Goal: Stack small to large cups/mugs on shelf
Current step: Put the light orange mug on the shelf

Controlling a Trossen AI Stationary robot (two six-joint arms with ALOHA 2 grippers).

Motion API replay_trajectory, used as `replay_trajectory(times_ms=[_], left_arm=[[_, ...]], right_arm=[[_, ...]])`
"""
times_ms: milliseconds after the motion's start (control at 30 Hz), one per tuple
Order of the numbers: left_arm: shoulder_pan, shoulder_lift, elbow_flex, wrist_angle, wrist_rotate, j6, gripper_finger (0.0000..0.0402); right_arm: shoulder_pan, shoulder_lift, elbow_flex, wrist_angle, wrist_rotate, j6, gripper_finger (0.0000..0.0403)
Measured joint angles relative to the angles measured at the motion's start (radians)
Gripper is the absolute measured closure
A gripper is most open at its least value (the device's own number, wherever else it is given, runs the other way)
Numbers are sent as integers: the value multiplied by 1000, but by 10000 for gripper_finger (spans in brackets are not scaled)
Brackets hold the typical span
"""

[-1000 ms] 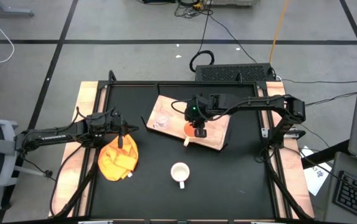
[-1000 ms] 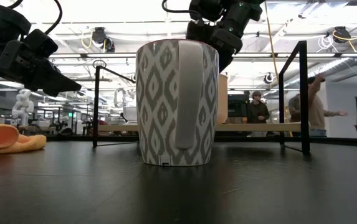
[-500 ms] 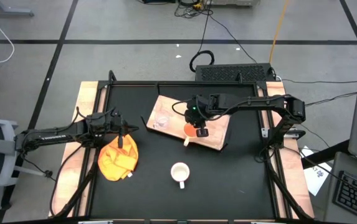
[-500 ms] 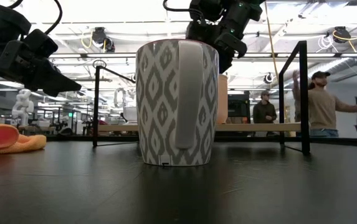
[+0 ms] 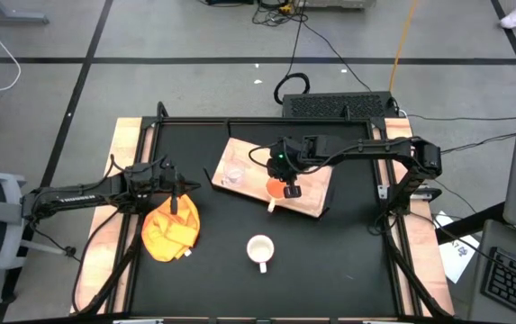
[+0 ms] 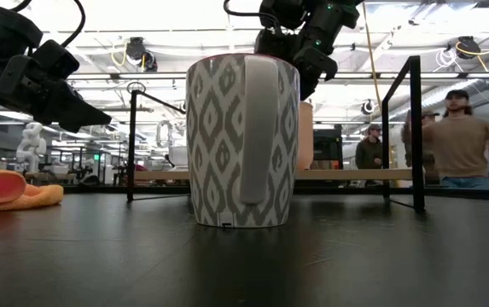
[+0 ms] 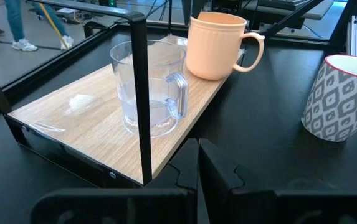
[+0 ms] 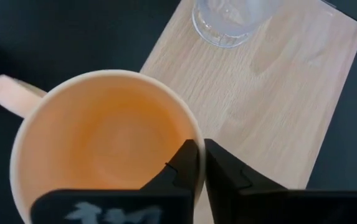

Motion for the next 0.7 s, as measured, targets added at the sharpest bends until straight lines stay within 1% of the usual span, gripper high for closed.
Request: replay_trajectory(times_ms=[100,467,700], left_arm=[[0,0,0,0,0,0,385],[0,0,0,0,0,0,385],[0,0,0,0,0,-2,385]], right_arm=[[0,-2,0,1,-2,-8,397],[-4,-1,0,35,2,-34,393],[-26,0,0,44,-3,-4,397]])
